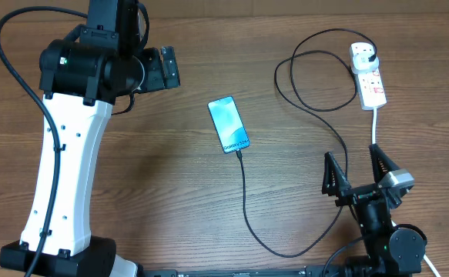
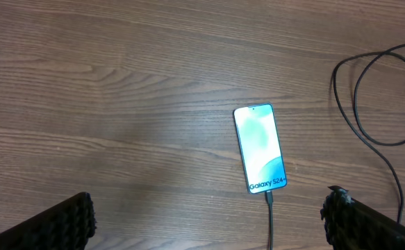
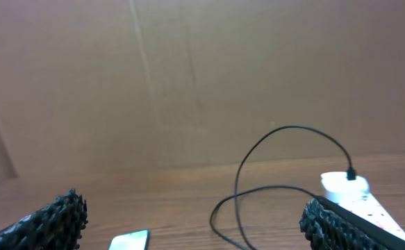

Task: Plug charger to phone and switch on socket

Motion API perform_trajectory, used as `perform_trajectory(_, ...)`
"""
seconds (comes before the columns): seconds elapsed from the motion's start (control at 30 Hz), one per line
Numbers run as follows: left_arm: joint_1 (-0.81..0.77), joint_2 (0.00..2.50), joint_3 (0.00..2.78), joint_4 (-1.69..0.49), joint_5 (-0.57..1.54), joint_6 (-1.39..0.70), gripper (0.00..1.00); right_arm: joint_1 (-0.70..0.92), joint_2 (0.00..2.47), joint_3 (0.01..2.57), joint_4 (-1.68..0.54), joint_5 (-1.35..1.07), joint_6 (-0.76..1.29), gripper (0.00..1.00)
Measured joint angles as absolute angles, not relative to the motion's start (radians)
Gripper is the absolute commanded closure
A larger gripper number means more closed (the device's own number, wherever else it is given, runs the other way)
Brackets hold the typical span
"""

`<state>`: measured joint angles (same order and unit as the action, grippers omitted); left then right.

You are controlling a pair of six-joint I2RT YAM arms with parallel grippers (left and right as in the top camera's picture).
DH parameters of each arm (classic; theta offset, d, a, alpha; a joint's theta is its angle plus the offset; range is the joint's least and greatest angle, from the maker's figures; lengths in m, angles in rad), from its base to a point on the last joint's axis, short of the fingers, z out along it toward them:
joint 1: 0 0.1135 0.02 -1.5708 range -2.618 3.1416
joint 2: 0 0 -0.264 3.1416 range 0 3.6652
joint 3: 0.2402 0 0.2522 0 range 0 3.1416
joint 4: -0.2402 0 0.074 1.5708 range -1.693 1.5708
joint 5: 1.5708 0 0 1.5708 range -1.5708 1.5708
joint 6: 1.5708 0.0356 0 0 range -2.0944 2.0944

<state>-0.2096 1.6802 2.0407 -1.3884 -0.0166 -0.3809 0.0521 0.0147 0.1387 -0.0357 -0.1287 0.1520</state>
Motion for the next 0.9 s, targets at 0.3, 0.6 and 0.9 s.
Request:
perform_trajectory(0.3, -0.21, 1.68, 2.041, -1.388, -0.017, -0.381, 0.0, 0.053, 0.015, 0.08, 0.101, -0.079, 0.115, 0.0)
perform_trajectory(0.6, -0.21, 1.68, 2.041, -1.388, -0.017, -0.381, 0.0, 0.053, 0.015, 0.019, 0.148, -0.077, 0.073, 0.0)
perform_trajectory(0.9, -0.21, 1.68, 2.041, -1.388, -0.017, -0.381, 0.0, 0.053, 0.015, 0.019, -0.025, -0.082, 0.033, 0.0)
